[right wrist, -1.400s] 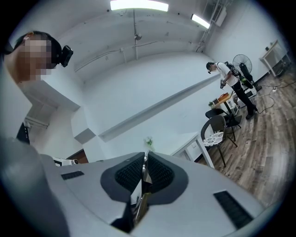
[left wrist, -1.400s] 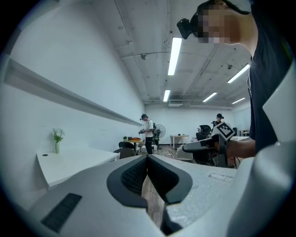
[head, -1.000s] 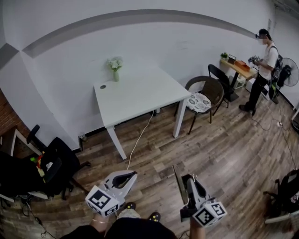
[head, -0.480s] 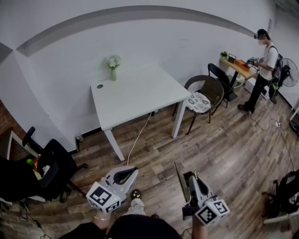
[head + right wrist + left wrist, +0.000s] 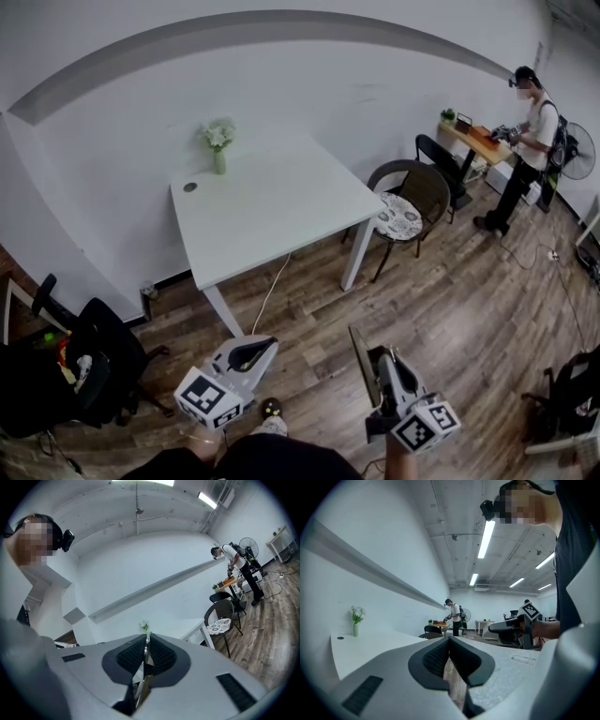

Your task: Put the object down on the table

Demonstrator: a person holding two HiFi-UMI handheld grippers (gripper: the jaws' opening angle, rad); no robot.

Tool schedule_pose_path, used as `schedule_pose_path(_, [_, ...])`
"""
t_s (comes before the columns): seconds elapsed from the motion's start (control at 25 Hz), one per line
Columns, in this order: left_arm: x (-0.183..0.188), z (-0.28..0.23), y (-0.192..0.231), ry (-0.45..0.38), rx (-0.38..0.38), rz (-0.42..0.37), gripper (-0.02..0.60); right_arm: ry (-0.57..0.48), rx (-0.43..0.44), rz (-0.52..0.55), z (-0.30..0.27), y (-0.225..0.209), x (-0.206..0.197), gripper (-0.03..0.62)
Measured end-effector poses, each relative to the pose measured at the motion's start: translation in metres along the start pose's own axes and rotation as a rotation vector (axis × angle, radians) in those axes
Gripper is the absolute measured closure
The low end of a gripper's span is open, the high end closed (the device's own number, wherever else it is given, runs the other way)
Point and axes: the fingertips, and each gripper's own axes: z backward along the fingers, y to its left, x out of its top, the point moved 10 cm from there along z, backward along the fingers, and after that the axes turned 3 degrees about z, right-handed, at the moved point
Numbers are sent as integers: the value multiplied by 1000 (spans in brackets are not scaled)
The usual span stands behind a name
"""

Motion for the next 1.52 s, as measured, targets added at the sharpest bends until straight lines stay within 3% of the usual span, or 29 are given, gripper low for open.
schedule_pose_path(0.32, [1,-8,75,20,26,36,583,22,-2,16,-77,6,2,576])
schedule_pose_path(0.72, [7,1,156,-25,52,23,583,27,34,27,-163,30,-7,576])
schedule_pose_path(1.08, [5,4,193,-39,82,44,583,55,61,31,-211,39,-10,576])
schedule_pose_path(1.28, [1,6,208,-37,127,53,583,83,99,35,-244,34,-11,576])
schedule_pose_path(1.52, [8,3,246,-36,247,67,583,118,191,30,-316,24,-4,576])
